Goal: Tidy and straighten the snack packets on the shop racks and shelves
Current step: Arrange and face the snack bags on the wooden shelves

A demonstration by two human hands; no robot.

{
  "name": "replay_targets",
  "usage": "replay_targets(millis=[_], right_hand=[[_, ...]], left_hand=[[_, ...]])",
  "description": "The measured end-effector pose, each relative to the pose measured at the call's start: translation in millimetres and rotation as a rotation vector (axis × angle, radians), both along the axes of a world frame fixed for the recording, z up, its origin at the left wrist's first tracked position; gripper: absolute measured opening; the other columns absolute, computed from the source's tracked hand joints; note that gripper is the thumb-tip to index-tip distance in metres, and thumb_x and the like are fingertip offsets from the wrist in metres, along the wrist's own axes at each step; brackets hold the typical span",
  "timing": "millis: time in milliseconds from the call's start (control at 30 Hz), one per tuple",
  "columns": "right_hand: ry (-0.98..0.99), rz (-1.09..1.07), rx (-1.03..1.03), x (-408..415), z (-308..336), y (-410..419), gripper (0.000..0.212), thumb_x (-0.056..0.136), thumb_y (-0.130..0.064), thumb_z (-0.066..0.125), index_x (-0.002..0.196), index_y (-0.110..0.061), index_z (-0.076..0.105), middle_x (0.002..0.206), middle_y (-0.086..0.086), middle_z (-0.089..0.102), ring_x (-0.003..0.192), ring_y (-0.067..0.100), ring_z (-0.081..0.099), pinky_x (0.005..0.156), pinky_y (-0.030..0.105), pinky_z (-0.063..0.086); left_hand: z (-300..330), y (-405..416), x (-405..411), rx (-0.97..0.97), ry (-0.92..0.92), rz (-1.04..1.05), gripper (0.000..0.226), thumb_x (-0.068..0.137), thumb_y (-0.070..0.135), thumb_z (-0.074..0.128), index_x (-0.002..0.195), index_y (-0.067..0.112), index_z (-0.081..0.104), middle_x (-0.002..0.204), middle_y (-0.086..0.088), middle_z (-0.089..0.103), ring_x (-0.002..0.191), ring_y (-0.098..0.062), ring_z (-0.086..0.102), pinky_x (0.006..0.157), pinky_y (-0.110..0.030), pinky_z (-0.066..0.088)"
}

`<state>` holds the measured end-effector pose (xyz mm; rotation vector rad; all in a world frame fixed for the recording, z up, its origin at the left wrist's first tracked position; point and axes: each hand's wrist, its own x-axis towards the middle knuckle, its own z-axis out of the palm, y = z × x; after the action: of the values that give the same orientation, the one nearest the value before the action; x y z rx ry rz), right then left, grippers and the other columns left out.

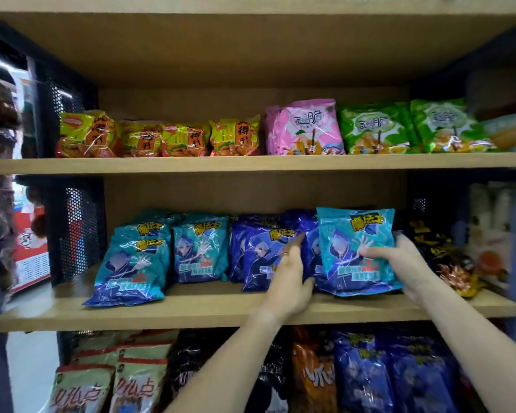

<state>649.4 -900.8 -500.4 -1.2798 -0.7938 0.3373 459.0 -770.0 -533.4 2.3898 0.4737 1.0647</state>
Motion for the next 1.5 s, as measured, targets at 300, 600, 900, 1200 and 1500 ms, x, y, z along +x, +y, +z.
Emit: replay_targets(millis=[300, 600, 900, 1200, 1500], right_hand=[[-0.133, -0.155, -0.04, 0.8, -9.3, -3.7, 0.066, 0.073, -0.015, 0.09, 0.126, -0.012, 0.052, 0.114, 0.007, 0.07, 0.095, 0.025, 0.073, 0.088, 0.048, 0.06], [0.102, 0.03, 0.221, -36.1, 4.6, -20.8, 0.041, 0.082, -0.005, 0.077, 0.121, -0.01, 0.063, 0.109, 0.01, 0.077, 0.094, 0.031, 0.076, 0.079, 0.044, 0.063], [0.031, 0.198, 0.04, -172.7, 2.8, 101.4, 0.049, 0.076, -0.005, 0.084, 0.111, -0.01, 0.05, 0.106, 0.007, 0.072, 0.094, 0.025, 0.073, 0.085, 0.044, 0.059], [-0.43, 0.008, -0.271, -222.8, -22.2, 193.5, 0.046, 0.09, -0.025, 0.068, 0.129, -0.01, 0.048, 0.109, 0.009, 0.065, 0.099, 0.03, 0.065, 0.076, 0.034, 0.05], [-1.04, -0.375, -0.404, -251.3, -35.5, 161.4, 0.07, 0.097, -0.048, 0.057, 0.153, -0.024, 0.023, 0.135, 0.015, 0.049, 0.107, 0.035, 0.06, 0.074, 0.04, 0.051]], left_hand=[[-2.7, 14.9, 22.9, 0.438, 0.223, 0.289, 0.097, 0.091, 0.028, 0.074, 0.164, 0.029, 0.011, 0.173, -0.007, 0.001, 0.159, -0.03, -0.001, 0.129, -0.047, 0.017], [-3.4, 15.6, -16.5, 0.418, 0.109, 0.262, 0.098, 0.089, 0.053, 0.072, 0.163, 0.038, 0.01, 0.17, -0.006, 0.016, 0.153, -0.03, 0.02, 0.121, -0.045, 0.033], [-9.5, 97.4, -181.4, 0.195, -0.132, 0.949, 0.05, 0.101, 0.036, 0.054, 0.147, 0.02, 0.045, 0.153, -0.033, 0.039, 0.146, -0.043, 0.031, 0.12, -0.057, 0.028], [0.3, 139.0, -249.5, -0.178, 0.295, 0.791, 0.07, 0.087, 0.048, 0.072, 0.143, 0.024, 0.039, 0.155, -0.02, 0.029, 0.142, -0.037, 0.034, 0.112, -0.046, 0.037], [-12.4, 157.9, -257.3, -0.01, 0.29, 0.835, 0.073, 0.085, 0.059, 0.073, 0.144, 0.031, 0.04, 0.16, -0.023, 0.022, 0.148, -0.041, 0.024, 0.12, -0.051, 0.029]])
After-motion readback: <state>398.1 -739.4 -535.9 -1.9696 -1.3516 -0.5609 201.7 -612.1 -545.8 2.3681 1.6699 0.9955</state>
